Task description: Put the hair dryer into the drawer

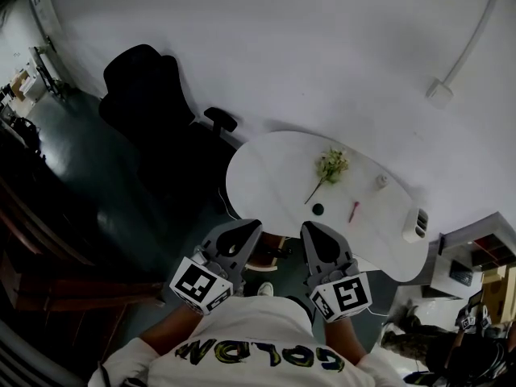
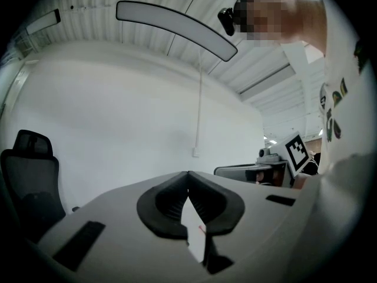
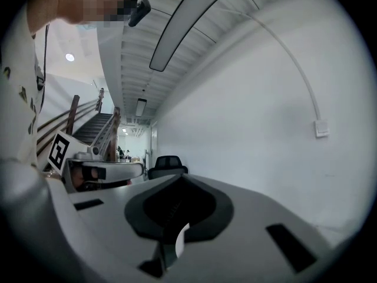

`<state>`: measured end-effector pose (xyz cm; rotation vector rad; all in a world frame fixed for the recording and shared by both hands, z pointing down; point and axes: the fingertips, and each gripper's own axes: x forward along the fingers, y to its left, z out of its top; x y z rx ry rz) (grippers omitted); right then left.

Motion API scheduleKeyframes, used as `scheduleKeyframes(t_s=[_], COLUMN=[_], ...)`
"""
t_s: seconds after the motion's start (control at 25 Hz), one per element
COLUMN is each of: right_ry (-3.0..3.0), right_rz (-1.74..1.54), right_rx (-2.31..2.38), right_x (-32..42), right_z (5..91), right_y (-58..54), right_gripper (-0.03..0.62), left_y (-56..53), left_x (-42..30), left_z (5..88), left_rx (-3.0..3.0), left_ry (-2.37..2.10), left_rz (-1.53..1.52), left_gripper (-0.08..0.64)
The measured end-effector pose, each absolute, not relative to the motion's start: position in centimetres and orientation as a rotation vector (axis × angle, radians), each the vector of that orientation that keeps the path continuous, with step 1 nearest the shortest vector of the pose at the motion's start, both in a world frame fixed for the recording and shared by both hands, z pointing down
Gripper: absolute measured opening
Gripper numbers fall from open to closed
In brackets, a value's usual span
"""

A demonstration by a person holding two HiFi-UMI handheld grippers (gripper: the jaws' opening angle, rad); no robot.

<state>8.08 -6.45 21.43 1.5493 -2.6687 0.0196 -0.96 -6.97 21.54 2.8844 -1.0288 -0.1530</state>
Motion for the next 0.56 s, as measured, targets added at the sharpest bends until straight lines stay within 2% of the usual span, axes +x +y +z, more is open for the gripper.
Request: scheduleKeyframes(t_s=[0.56], right_ry=[-2.681], right_rz=[0.020], right_rx=[1.544], right_x=[8.25], right_z=[21.77], right_y=[-6.36], right_gripper=[0.012], left_y=[-6.90], left_x=[-0.53], left_z=[22.05], left_rx=[2.870], left_ry=[-1.048], left_rz=[-0.156], left_gripper=[0.012])
